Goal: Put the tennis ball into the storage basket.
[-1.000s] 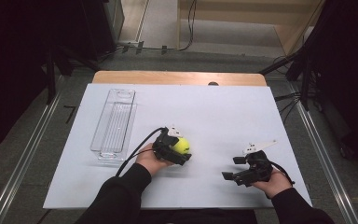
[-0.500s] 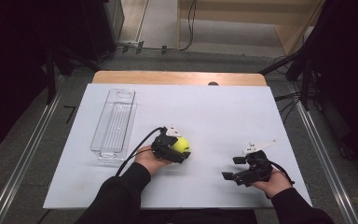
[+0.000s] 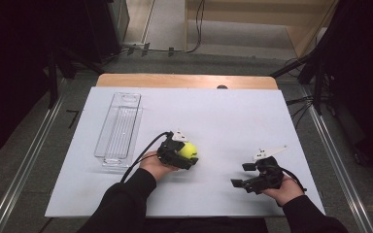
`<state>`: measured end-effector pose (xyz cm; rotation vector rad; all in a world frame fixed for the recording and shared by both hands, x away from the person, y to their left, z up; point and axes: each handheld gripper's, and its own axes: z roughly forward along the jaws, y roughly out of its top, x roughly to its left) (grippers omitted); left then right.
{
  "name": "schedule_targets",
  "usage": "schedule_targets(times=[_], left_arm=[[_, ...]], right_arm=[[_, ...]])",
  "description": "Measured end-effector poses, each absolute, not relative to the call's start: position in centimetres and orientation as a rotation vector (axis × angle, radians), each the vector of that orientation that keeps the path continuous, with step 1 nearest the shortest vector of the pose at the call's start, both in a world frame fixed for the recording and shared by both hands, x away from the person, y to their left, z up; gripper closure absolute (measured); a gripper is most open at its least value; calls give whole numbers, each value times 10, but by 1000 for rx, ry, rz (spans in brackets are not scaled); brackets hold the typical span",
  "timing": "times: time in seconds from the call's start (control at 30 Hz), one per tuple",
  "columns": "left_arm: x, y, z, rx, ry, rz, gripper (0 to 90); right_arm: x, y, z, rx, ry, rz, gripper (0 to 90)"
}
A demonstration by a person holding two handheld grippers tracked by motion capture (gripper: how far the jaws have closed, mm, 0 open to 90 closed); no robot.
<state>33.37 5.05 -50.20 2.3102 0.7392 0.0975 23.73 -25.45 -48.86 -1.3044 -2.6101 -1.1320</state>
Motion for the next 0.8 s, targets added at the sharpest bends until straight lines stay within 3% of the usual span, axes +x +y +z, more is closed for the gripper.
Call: schedule_targets(times=[0.8], left_arm=[[334, 55, -479, 2299, 736, 70, 262]], right_arm=[[237, -255, -488, -1308, -2605, -1139, 149]])
